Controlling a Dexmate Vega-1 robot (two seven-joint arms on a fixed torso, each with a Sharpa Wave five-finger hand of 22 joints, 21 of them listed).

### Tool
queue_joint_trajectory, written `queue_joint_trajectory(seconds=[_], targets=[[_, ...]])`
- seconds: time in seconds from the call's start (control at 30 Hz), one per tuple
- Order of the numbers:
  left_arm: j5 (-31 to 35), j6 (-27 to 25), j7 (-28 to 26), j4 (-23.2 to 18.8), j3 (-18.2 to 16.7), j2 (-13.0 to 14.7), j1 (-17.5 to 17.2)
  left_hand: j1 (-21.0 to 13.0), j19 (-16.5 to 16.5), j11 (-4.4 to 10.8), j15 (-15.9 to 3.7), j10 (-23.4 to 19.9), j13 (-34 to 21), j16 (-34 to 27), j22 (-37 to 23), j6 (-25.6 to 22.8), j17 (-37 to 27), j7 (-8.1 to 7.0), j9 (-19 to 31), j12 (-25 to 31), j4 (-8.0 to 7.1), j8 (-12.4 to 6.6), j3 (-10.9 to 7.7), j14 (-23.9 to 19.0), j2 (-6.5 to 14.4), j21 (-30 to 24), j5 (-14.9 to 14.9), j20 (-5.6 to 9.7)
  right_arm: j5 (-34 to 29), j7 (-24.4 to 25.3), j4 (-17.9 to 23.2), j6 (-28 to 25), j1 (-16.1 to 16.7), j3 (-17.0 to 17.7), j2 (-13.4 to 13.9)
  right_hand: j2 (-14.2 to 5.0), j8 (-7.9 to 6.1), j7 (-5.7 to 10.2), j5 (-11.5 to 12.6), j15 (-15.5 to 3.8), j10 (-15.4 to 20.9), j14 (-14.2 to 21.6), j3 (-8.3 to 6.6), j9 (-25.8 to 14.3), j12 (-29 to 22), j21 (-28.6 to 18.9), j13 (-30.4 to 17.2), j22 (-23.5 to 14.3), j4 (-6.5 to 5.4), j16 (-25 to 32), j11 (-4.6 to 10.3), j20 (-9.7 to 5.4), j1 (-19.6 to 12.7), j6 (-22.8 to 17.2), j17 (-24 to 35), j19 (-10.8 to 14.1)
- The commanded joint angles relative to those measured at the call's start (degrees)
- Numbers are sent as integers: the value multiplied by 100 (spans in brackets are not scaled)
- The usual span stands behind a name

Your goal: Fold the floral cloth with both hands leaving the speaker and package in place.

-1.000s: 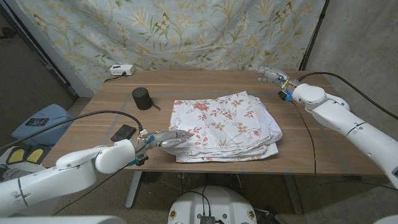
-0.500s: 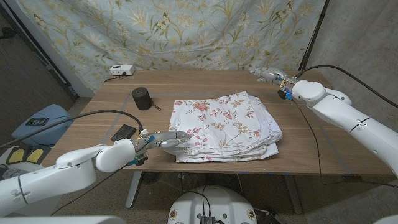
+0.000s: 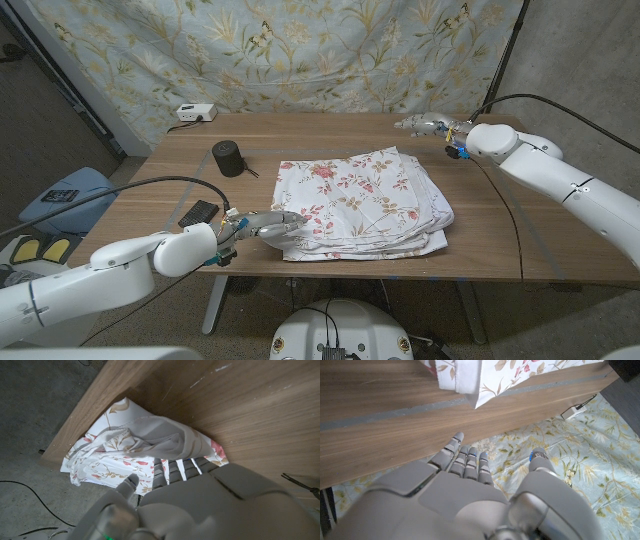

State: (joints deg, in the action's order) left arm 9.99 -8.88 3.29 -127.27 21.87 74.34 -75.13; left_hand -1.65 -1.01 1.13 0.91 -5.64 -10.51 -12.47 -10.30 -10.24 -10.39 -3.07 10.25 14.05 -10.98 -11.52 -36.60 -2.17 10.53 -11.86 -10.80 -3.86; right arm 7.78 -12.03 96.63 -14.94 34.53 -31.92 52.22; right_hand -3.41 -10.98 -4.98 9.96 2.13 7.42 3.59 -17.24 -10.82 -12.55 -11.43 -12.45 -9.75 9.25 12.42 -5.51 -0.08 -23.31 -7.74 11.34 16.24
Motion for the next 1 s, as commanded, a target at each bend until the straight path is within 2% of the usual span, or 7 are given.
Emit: queue_joint_trajectory(seconds=[0.03, 0.27, 0.37, 0.5, 0.63, 1.0], targets=[[-10, 29, -32, 4, 24, 34, 19, 49, -8, -17, 11, -46, -26, 37, -25, -30, -19, -1, 12, -5, 18, -30, -56, -46, 12, -18, 0, -2, -549, -609, -335, -112, -580, -552, -34, 73, 25, -61, 20, 63, -3, 25, 23, -12, 0, 4, -30, -15, 5, -5, -49, 19, -15, 3, 7, -9], [54, 45, 8, 5, 85, 7, 74, 50, -7, -1, 4, -59, -26, 48, -24, -38, -16, -8, 12, -12, 26, -18, -79, -58, 16, -18, -3, 0, -633, -774, -557, -45, -635, -591, -41, 113, 23, -84, 24, 76, -17, 9, 36, -17, -2, 10, -47, -16, 13, -16, -63, 20, -31, 32, 10, -20], [-177, 103, -25, 56, 23, -19, 22, 49, -11, 7, -4, -58, -26, 51, -23, -41, -14, -15, 12, -16, 30, -14, -88, -63, 16, -19, -4, 4, -595, -776, -591, -43, -593, -538, -15, 127, 18, -86, 26, 86, -13, 5, 39, -19, -8, 13, -55, -17, 16, -19, -72, 27, -41, 35, 11, -27], [8, 47, -28, 17, 56, 29, 55, 40, -9, 11, -4, -53, -25, 61, -21, -45, -9, -28, 11, -27, 46, -7, -109, -69, 14, -17, -9, 9, -592, -784, -600, -48, -549, -496, 45, 140, 12, -87, 29, 90, -11, 11, 41, -21, -13, 13, -64, -18, 18, -19, -85, 28, -54, 35, 12, -26], [-117, 99, -27, 65, 35, -6, 60, 31, -8, 8, -12, -57, -25, 70, -19, -55, -4, -27, 11, -33, 60, -2, -130, -76, 10, -16, -13, 8, -653, -819, -646, -92, -559, -528, 47, 154, 6, -91, 32, 96, -13, 9, 44, -23, -19, 15, -76, -19, 19, -22, -85, 30, -71, 39, 15, -29], [-128, 32, 28, 51, 70, 12, 78, 6, -11, 23, -17, -75, -24, 94, -15, -81, 8, -33, 9, -47, 91, 11, -185, -90, -1, -14, -21, 19, -1020, -1091, -1072, -175, -813, -865, -105, 232, -7, -109, 35, 118, -8, 9, 69, -29, -39, 16, -105, -22, 30, -25, -100, 46, -101, 46, 26, -32]])
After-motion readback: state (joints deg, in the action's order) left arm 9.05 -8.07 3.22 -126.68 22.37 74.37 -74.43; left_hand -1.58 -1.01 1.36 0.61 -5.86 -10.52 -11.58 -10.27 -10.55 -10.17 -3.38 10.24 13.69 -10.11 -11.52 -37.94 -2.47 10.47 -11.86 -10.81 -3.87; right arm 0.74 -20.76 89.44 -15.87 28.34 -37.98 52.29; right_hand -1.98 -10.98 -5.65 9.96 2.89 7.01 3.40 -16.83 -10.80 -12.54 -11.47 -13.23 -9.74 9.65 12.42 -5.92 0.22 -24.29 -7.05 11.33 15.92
